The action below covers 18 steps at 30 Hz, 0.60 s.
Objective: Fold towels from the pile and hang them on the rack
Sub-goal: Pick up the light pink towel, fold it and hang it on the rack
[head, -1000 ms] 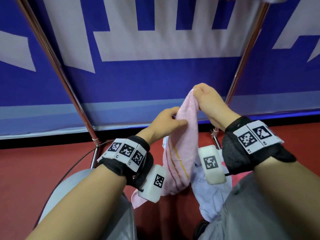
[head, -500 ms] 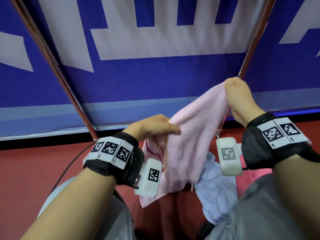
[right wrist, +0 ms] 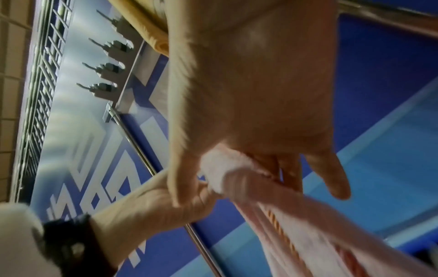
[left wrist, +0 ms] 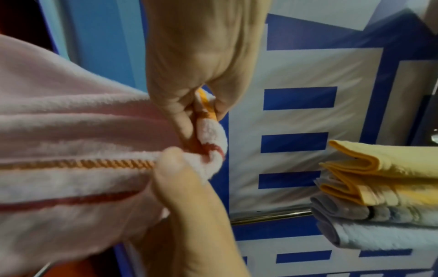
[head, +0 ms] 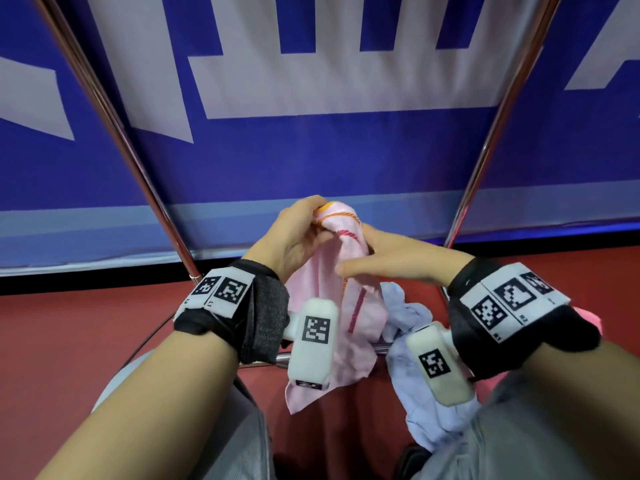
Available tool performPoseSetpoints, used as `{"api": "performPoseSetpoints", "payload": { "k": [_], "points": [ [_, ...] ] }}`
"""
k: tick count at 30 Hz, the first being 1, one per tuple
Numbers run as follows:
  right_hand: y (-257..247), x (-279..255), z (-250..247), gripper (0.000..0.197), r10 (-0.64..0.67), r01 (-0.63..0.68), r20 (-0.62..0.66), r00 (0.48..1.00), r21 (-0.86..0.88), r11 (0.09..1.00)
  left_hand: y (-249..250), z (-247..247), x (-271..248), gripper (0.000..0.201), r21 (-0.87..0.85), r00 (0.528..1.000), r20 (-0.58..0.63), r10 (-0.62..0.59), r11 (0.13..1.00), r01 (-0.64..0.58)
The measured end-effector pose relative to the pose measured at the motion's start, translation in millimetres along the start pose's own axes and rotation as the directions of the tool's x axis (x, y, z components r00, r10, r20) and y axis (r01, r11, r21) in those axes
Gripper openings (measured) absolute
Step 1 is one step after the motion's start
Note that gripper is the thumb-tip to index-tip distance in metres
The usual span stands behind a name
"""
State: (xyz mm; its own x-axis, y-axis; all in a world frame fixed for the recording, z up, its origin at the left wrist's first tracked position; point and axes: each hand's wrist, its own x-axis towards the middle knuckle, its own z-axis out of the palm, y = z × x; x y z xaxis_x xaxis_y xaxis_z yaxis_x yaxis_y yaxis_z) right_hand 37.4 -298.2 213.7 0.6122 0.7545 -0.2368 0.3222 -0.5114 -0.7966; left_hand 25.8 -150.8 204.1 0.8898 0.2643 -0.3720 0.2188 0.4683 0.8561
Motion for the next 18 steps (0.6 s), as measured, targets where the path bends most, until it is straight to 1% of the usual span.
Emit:
{"api": "performPoseSetpoints", "payload": {
  "k": [1,2,3,4,5,6,7,8,9,10,11,12,13,14,16,18],
  "points": [
    [-1,3,3,0.059,-0.077,0.077,-0.023,0.997,-0.015,0.997,1,1,-1,0.022,-0.058,1.000,0.010,0.002,0.998,-0.002],
    [1,6,5,0.056,-0.065,0.063,-0.068,0.996,-0.040,0.997,2,1,-2,0.022,-0.120,1.000,0.021,0.004,0.993,-0.001],
    [1,6,6,0.049,-0.024,0.017,-0.133,0.991,-0.050,0.999,3,2,-4,0.021,-0.187,0.999,0.036,0.001,0.982,0.005],
    [7,10,6,0.042,0.055,-0.076,-0.206,0.977,-0.097,0.992,4,2,-6,0.020,-0.238,0.999,0.053,-0.004,0.971,0.017],
    [9,12,6,0.033,0.083,-0.135,-0.284,0.955,-0.169,0.976,7,2,-8,0.017,-0.261,0.998,0.071,-0.004,0.965,0.022],
    [13,15,3,0.020,0.098,-0.186,-0.345,0.934,-0.231,0.955,8,3,-10,0.016,-0.258,0.996,0.091,0.001,0.966,0.022],
    [14,17,-2,0.008,0.059,-0.178,-0.408,0.911,-0.260,0.949,10,4,-13,0.017,-0.245,0.993,0.116,0.015,0.970,0.014],
    [14,18,-6,0.015,0.036,-0.157,-0.466,0.884,-0.225,0.962,11,5,-14,0.018,-0.235,0.991,0.127,0.039,0.972,-0.008],
    [13,17,-12,0.025,0.036,-0.138,-0.526,0.850,-0.156,0.978,11,6,-14,0.018,-0.248,0.992,0.109,0.060,0.968,-0.031],
    [13,16,-16,0.030,0.072,-0.122,-0.562,0.824,-0.053,0.991,12,6,-14,0.018,-0.273,0.995,0.071,0.072,0.961,-0.050],
    [14,15,-20,0.031,0.073,-0.094,-0.596,0.800,-0.005,0.996,11,6,-13,0.024,-0.257,0.995,0.030,0.098,0.962,-0.087],
    [13,13,-21,0.032,0.099,-0.097,-0.595,0.797,0.036,0.995,10,5,-13,0.032,-0.177,0.992,-0.005,0.130,0.976,-0.129],
    [14,13,-20,0.032,0.105,-0.091,-0.586,0.804,0.054,0.994,8,6,-13,0.035,-0.038,0.986,-0.009,0.168,0.985,-0.168],
    [15,13,-18,0.029,0.127,-0.106,-0.559,0.819,0.070,0.992,6,6,-14,0.035,0.114,0.981,0.014,0.194,0.974,-0.194],
    [16,14,-14,0.024,0.152,-0.117,-0.539,0.829,0.099,0.988,-2,8,-15,0.035,0.373,0.975,0.096,0.200,0.901,-0.221],
    [15,15,-13,0.024,0.176,-0.116,-0.523,0.834,0.145,0.983,-9,9,-15,0.037,0.540,0.972,0.182,0.148,0.811,-0.225]
  ]
}}
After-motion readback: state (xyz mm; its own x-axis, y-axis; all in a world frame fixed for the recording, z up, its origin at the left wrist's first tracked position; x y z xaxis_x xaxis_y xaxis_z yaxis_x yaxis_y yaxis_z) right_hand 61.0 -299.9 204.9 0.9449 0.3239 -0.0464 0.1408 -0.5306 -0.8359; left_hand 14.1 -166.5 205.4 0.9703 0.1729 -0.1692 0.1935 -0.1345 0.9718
